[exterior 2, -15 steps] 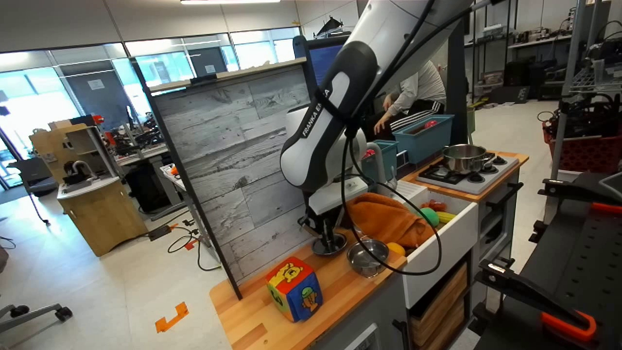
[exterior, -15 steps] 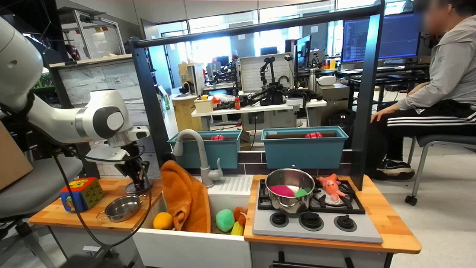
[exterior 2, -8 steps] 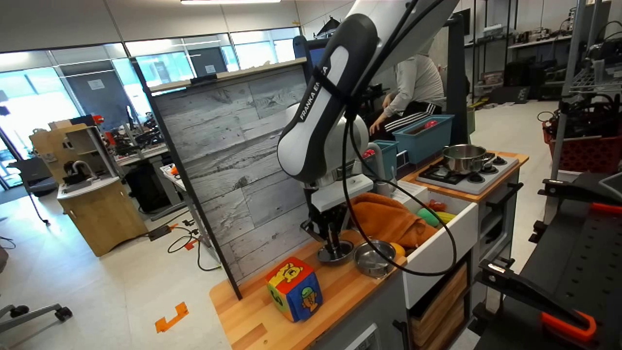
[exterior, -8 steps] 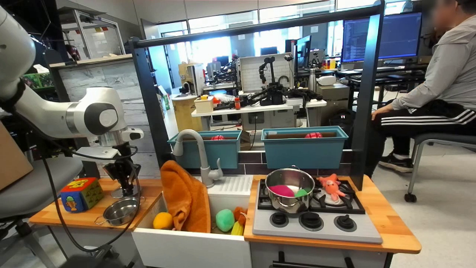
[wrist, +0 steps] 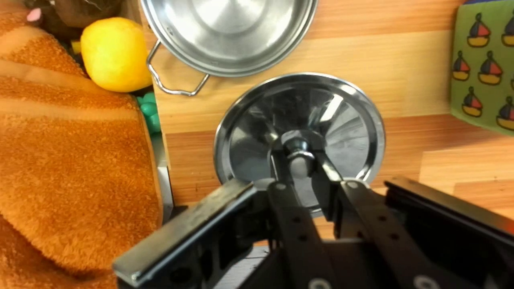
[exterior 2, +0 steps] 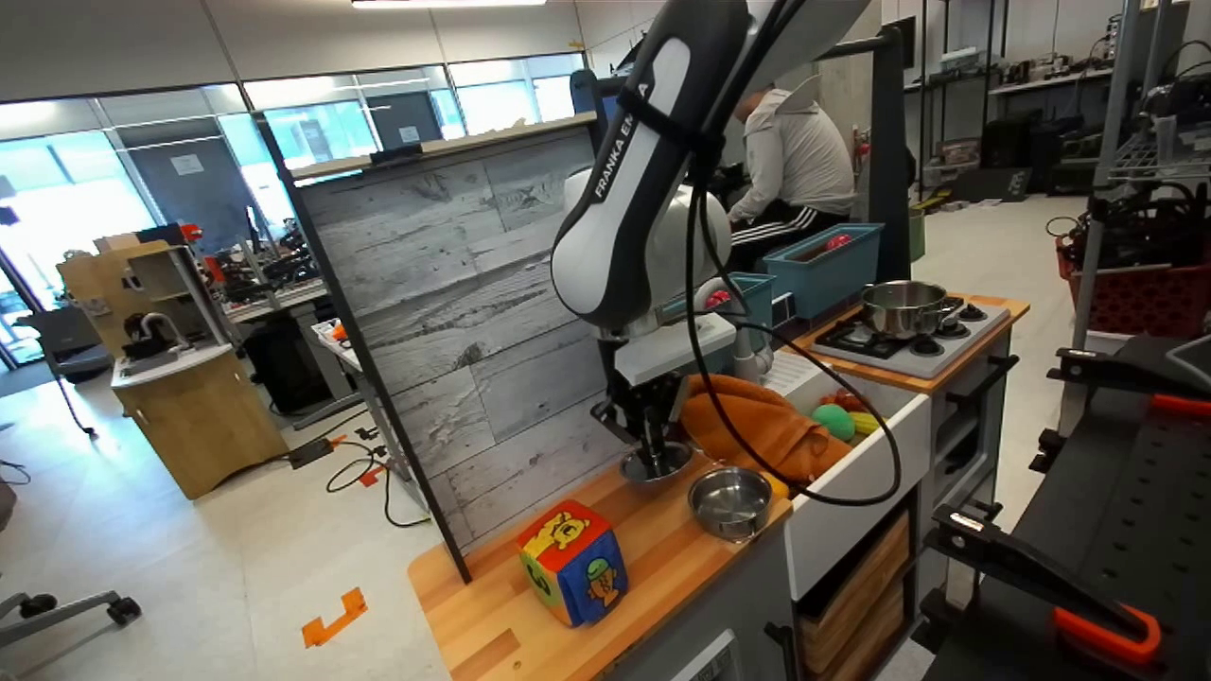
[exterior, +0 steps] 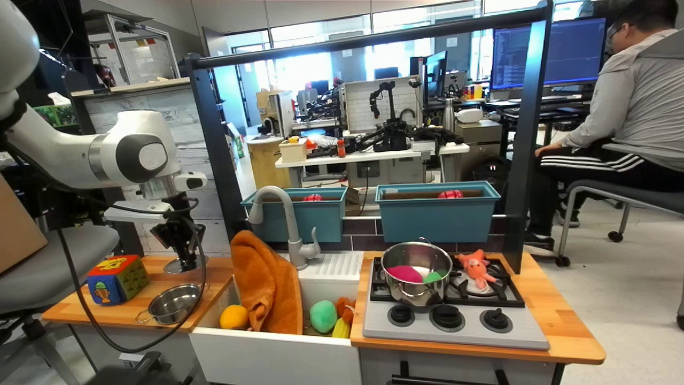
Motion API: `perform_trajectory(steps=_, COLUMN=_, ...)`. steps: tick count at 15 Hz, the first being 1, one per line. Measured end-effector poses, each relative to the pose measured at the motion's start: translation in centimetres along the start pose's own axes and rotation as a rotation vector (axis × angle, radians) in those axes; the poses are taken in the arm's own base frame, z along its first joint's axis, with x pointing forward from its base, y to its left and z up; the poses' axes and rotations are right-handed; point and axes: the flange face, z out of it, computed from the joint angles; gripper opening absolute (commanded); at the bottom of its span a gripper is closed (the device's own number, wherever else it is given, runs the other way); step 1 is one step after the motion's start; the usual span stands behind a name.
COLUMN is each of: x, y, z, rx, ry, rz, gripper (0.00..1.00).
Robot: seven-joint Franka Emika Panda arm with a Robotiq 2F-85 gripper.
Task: Pick up the lid from the countertop and put it on the silver pot.
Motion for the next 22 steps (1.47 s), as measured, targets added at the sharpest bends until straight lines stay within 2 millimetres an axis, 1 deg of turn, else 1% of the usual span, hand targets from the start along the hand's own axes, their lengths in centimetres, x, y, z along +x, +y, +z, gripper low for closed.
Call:
perform_trajectory(steps=6, x=-3.7, y=0.9, z=-0.2, rx=-0.051, ry=-0.240, rz=0.000, gripper=0.05)
perform_trajectory(steps=9, x=-4.8, y=1.3, z=-0.3, rx=-0.060, ry=-0.286, rz=0.003, gripper=0.05)
perform_trajectory(steps=12, x=-5.8, y=2.1, z=-0.1, rx=-0.065, ry=-0.312, rz=0.011, gripper=0.05)
perform_trajectory(steps=15, x=-6.2, y=3.4, z=0.6, rx=-0.066, ry=-0.312, rz=0.034, gripper=0.05)
perform_trajectory(steps=19, x=-6.2, y=5.4, z=1.8, rx=-0.055, ry=-0.264, rz=0.072, gripper=0.05)
perform_trajectory(steps=22, x=-6.3, y=6.2, z=2.3, rx=-0.048, ry=-0.236, rz=0.086, gripper=0.05)
